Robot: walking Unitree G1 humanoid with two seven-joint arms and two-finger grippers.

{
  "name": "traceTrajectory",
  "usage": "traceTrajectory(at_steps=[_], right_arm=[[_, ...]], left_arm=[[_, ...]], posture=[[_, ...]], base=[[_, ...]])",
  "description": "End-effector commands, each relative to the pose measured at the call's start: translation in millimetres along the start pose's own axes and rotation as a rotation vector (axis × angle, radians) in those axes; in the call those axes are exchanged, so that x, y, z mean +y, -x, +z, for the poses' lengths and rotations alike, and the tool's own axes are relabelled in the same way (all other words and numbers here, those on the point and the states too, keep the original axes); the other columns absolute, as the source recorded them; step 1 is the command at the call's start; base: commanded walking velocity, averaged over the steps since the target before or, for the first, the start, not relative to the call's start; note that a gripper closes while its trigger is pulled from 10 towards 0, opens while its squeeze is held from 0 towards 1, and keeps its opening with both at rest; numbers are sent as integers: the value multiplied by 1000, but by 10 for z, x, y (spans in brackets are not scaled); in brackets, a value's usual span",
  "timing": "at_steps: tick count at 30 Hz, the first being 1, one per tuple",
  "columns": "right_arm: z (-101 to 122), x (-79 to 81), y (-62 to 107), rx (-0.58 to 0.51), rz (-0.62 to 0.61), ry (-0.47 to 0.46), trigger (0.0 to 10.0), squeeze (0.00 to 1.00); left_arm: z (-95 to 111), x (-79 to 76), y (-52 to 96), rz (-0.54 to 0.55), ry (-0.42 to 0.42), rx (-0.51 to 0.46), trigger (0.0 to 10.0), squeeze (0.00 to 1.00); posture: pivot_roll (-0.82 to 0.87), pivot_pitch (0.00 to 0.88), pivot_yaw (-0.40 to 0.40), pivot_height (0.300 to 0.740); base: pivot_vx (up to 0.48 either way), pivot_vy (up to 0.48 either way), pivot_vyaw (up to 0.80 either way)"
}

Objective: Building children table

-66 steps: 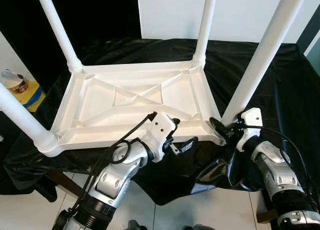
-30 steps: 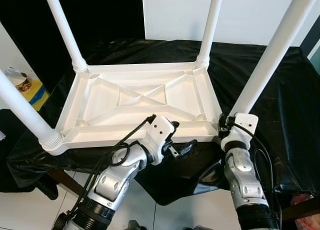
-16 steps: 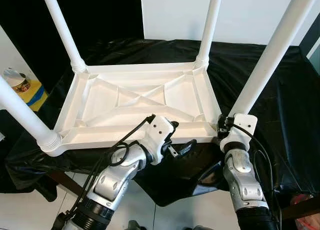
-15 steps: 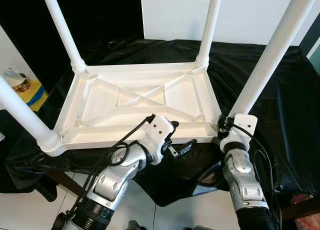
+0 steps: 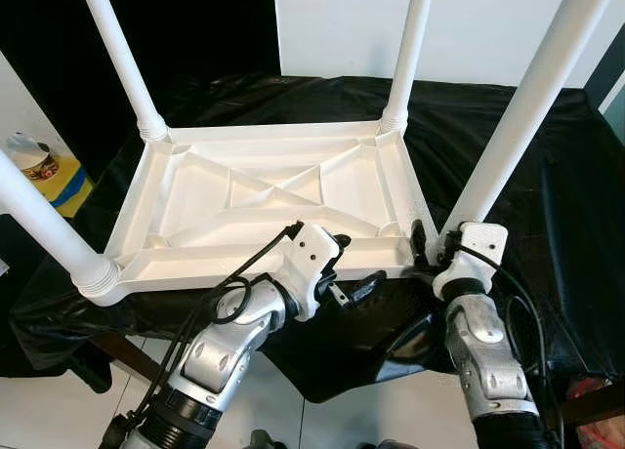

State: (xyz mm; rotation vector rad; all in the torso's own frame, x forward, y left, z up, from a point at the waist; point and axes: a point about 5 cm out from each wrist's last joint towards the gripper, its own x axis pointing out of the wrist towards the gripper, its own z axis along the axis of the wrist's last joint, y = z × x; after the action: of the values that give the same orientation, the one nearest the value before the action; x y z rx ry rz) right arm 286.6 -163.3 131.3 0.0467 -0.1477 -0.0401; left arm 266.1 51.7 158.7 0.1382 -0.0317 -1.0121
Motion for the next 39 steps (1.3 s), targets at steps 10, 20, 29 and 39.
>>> traceTrajectory(at_steps=[10,20,29,39], right_arm=[[104,-253,-15,17,371,63,10000,0],[59,-273,-156,63,539,113,10000,0],[-6,-193,-250,80,595,130,2118,0],[-132,-263,-231,135,532,123,10000,0]], left_arm=[[-12,-35,15,-50,13,16,10000,0],[-2,-22,21,-49,11,17,10000,0],[8,-15,24,-50,9,17,10000,0],[6,-27,40,-47,12,20,10000,0]], posture=[[-119,98,22,740],[-116,96,30,740],[-109,95,32,740],[-106,98,31,740]], base=[[0,0,0],[0,0,0],[0,0,0],[0,0,0]])
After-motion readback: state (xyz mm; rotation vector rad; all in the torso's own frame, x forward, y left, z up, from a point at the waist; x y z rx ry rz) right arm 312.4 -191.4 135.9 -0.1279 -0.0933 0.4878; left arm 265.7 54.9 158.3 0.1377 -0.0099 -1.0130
